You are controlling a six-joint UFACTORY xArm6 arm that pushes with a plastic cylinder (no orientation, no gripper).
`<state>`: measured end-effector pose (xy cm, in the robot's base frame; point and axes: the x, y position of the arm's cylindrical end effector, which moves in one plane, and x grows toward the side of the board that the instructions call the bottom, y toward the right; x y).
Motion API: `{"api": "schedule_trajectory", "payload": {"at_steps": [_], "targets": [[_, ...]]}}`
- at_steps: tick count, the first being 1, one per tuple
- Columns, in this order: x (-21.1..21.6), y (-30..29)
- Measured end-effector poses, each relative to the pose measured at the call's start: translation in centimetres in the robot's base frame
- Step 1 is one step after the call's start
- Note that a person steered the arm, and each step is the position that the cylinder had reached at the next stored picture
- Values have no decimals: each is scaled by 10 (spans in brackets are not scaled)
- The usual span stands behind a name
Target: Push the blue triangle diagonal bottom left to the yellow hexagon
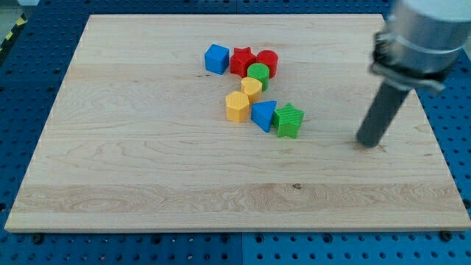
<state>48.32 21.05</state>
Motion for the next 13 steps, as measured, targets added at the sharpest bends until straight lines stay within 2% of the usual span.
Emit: {"api": "schedule_trajectory", "payload": {"at_steps": [1, 4, 6, 8, 10, 11, 12, 13], "targets": [[-39, -2], [-41, -160], [8, -223], [8, -242], [54, -311], [44, -300], [45, -263], [88, -258]]}}
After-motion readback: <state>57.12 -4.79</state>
